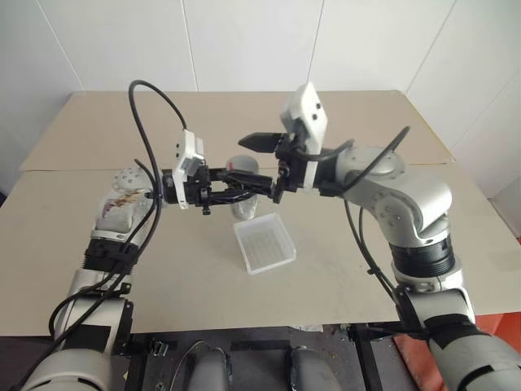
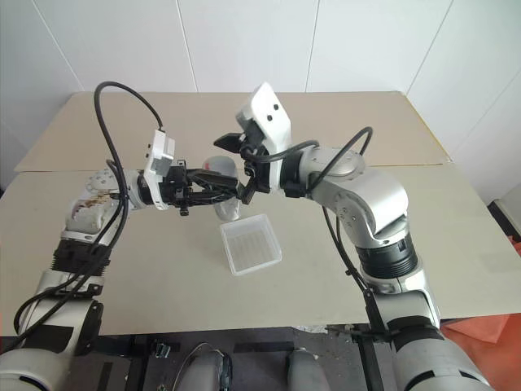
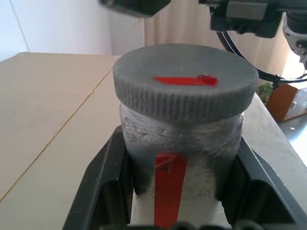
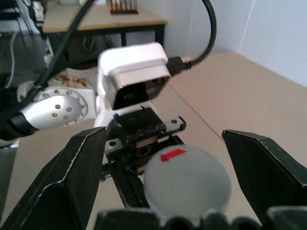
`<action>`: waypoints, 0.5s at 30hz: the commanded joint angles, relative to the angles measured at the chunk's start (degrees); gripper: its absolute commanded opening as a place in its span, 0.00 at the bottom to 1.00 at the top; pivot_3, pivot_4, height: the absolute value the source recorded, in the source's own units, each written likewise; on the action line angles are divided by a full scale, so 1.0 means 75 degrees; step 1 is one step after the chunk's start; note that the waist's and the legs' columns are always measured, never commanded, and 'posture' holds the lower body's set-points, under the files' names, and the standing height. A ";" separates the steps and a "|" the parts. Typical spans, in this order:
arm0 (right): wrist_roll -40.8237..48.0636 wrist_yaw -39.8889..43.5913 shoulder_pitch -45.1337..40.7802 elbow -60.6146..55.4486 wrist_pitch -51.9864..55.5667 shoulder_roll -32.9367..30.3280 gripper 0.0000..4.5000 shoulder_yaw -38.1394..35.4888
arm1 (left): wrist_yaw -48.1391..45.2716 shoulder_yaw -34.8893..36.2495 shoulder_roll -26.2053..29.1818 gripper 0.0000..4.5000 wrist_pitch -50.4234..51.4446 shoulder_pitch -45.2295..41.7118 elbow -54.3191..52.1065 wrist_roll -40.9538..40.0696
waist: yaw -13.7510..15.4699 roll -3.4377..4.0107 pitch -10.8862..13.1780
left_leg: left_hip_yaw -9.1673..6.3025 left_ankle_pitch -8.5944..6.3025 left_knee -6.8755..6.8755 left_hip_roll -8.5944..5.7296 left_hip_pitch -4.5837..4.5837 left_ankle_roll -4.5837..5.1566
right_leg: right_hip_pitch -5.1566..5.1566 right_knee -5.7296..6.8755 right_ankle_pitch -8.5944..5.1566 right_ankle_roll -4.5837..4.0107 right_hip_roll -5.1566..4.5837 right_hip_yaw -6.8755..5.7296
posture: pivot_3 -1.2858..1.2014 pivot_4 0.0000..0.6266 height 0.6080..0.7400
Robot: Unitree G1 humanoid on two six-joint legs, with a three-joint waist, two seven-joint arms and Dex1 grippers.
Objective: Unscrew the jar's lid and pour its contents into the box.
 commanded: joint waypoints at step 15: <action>-0.0700 0.0222 -0.0295 0.0312 -0.0230 0.0315 1.00 0.0048 | -0.0190 0.0353 -0.0143 0.43 -0.0357 -0.0273 -0.0042 -0.0060 | -0.0005 0.0001 0.0001 | -0.0004 0.0000 0.0002 0.0000 0.0001 0.0001 | -0.0001 0.0012 0.0000 0.0001 0.0001 -0.0001 | 0.52 0.24 1.00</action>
